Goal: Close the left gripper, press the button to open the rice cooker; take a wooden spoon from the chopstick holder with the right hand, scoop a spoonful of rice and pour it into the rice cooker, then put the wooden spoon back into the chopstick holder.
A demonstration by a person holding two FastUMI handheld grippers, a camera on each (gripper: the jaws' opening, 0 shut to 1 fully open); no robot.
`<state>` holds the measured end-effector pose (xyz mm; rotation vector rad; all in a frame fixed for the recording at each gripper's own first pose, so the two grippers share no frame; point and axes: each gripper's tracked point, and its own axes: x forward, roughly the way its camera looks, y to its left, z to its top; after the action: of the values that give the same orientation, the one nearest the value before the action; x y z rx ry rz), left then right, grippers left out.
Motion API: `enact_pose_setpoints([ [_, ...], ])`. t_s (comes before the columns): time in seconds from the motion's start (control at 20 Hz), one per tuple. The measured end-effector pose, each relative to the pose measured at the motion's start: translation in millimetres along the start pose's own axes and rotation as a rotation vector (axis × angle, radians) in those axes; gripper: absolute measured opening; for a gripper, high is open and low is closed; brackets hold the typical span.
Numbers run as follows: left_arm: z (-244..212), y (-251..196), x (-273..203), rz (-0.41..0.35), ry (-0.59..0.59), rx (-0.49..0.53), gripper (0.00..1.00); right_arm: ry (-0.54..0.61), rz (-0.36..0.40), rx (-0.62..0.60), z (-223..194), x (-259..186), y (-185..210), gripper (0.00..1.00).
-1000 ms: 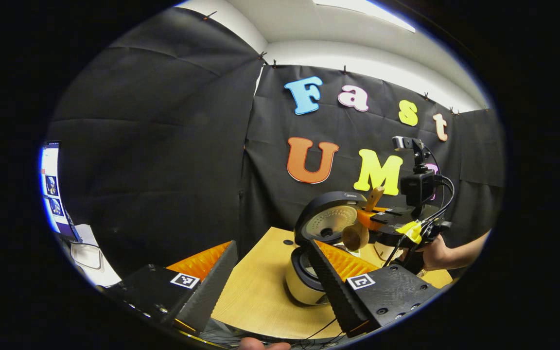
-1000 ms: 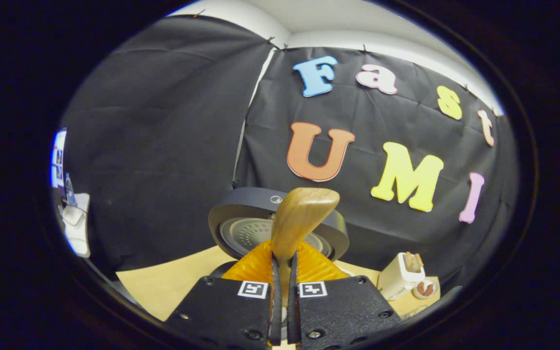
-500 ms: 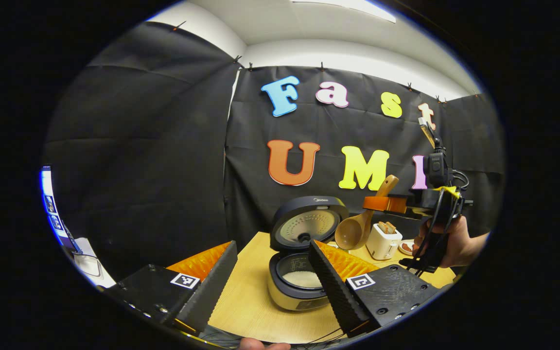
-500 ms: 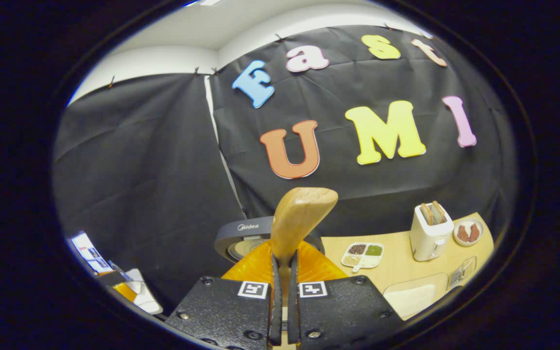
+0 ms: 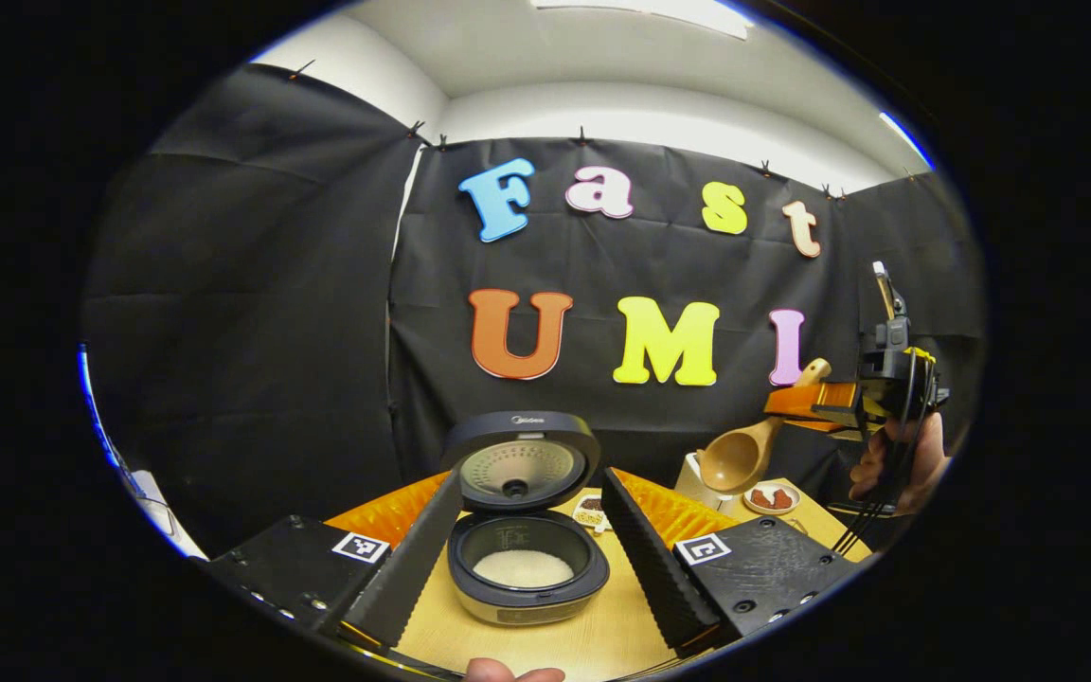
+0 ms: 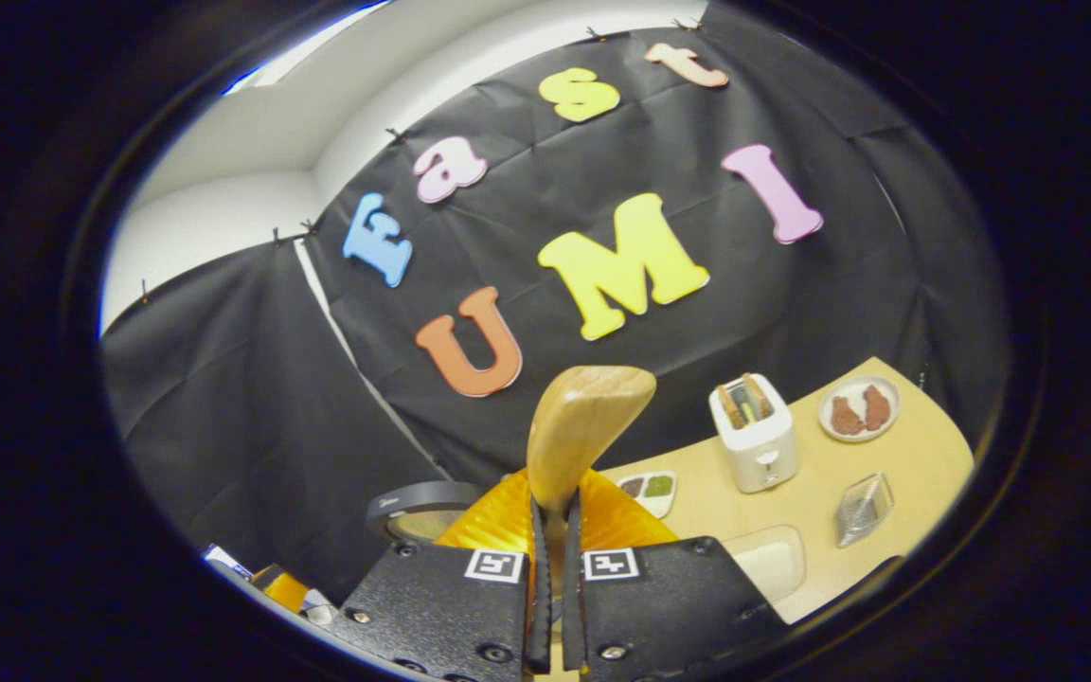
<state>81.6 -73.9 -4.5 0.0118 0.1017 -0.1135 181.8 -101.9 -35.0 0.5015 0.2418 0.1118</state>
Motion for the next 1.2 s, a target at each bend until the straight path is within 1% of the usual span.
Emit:
enact_pose_setpoints([
  [0.05,1.3,-6.3,4.0,-0.005,0.002,0.007,0.95,-0.013,-0.028,-0.001,8.2,-6.0,-20.7,0.1],
  [0.25,3.6,-43.0,19.9,-0.044,0.028,0.004,0.94,-0.053,-0.149,0.057,27.6,-32.7,-108.8,0.1],
  [0.4,3.7,-62.3,35.6,-0.056,0.049,0.039,0.95,-0.065,-0.25,0.076,39.1,-41.2,-179.7,0.1],
  [0.6,2.6,-82.8,43.6,-0.041,0.061,0.032,0.95,-0.039,-0.351,0.082,30.2,-45.4,-259.8,0.1],
  [0.8,-2.9,-101.7,49.0,-0.032,0.081,0.044,0.95,0.024,-0.405,0.078,1.7,-27.5,-311.1,0.1],
  [0.95,-1.6,-106.8,48.8,-0.009,0.085,0.048,0.95,0.074,-0.414,0.069,-29.3,-9.5,-334.8,0.1],
  [1.2,-10.9,-113.2,44.8,0.038,0.108,0.059,0.95,0.113,-0.415,-0.064,-59.7,17.5,-356.8,0.1],
])
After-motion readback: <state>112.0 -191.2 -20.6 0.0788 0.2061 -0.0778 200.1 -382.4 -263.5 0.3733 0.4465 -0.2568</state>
